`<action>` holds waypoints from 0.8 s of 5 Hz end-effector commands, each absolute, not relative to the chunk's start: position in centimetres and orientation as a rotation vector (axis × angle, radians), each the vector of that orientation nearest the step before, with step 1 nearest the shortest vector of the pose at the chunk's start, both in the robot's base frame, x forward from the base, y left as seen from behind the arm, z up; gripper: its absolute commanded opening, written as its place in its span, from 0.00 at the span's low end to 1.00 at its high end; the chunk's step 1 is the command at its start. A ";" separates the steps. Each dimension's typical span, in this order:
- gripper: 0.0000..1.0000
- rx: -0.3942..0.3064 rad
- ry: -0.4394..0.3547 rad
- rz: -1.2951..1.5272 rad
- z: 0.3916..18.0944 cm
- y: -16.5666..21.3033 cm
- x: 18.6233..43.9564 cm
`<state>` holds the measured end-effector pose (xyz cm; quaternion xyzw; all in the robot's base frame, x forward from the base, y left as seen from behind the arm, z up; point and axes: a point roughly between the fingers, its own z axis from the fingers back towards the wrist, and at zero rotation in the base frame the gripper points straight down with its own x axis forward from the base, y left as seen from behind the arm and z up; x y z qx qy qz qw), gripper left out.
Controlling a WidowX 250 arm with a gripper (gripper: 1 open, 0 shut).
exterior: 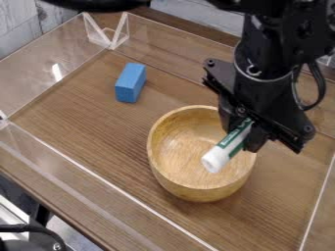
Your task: Put the green marker in the brown bowl
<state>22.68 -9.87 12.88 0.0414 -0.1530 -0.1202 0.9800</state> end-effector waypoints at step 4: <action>0.00 0.083 -0.377 -0.192 15.4 -9.2 23.1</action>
